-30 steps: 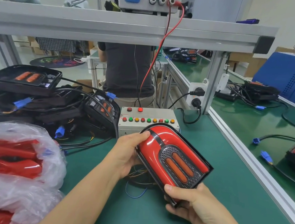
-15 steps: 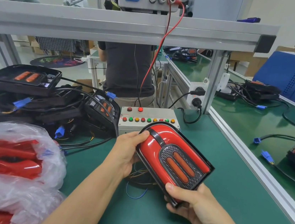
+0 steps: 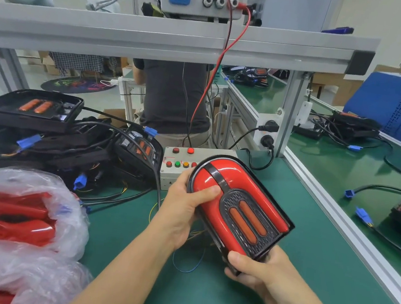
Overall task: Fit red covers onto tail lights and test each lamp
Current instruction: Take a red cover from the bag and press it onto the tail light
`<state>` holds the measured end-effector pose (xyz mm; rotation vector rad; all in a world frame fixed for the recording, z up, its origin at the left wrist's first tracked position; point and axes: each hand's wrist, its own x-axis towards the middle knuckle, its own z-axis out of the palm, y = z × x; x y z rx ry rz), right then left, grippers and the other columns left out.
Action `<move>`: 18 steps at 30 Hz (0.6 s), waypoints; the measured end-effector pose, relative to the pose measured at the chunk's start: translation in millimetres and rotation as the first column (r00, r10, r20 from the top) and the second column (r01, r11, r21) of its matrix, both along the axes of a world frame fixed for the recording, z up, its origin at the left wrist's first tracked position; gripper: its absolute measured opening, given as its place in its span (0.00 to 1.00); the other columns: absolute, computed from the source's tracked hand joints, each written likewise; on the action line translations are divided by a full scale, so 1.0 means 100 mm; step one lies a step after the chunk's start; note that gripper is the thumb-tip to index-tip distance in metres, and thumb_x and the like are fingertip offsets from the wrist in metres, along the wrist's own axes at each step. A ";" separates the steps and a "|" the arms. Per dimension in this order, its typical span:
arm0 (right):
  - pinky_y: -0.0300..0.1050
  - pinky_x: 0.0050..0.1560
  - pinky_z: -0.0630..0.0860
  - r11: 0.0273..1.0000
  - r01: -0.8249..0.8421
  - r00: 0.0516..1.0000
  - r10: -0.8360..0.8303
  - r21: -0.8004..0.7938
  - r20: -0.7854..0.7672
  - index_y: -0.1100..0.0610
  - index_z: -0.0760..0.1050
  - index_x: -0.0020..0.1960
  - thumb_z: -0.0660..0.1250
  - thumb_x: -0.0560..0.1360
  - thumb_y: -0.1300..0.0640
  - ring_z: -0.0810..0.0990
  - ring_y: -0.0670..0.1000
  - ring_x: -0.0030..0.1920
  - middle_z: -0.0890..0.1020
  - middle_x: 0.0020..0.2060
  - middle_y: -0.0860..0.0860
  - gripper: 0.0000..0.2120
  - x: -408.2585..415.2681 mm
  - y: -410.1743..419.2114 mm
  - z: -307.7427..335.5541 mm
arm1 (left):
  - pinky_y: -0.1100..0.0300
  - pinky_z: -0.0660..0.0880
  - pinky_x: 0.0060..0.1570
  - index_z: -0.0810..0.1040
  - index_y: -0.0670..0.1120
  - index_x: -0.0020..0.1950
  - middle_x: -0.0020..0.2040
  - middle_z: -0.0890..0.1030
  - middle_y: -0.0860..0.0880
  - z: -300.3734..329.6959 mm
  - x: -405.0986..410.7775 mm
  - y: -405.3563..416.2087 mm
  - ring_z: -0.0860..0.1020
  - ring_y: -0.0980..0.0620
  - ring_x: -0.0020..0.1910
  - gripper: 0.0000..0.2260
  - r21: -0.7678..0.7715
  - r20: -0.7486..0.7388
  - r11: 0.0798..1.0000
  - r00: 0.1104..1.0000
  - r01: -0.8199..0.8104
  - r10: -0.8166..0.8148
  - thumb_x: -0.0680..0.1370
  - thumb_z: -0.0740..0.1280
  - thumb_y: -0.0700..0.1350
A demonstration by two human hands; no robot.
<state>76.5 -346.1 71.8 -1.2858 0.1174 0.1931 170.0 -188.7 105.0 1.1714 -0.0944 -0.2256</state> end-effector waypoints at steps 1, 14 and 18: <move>0.47 0.45 0.81 1.000 -0.007 1.000 0.007 0.004 0.000 0.54 0.76 0.61 0.82 0.58 0.64 0.85 0.53 0.51 0.85 0.52 0.54 0.34 0.00 -0.02 -0.01 | 0.55 0.79 0.41 0.73 0.46 0.64 0.56 0.82 0.42 0.01 -0.01 -0.01 0.82 0.47 0.48 0.26 -0.006 -0.002 1.000 1.000 -0.014 0.014 0.67 0.74 0.37; 0.46 0.46 0.81 0.996 0.004 0.997 -0.011 0.091 0.072 0.55 0.77 0.62 0.76 0.63 0.61 0.84 0.55 0.55 0.84 0.55 0.55 0.27 0.02 0.01 0.00 | 0.50 0.78 0.55 0.69 0.48 0.66 0.56 0.82 0.44 -0.28 -0.37 -0.17 0.80 0.43 0.57 0.34 0.046 0.116 0.992 0.986 0.117 -0.122 0.62 0.76 0.34; 0.47 0.50 0.81 0.994 -0.030 0.994 0.018 0.109 0.107 0.54 0.76 0.64 0.75 0.66 0.62 0.82 0.54 0.59 0.83 0.57 0.54 0.26 -0.03 0.02 0.03 | 0.55 0.78 0.53 0.72 0.44 0.63 0.55 0.83 0.44 -0.30 -0.41 -0.16 0.80 0.45 0.56 0.29 0.026 0.130 0.995 0.986 0.098 -0.101 0.64 0.76 0.36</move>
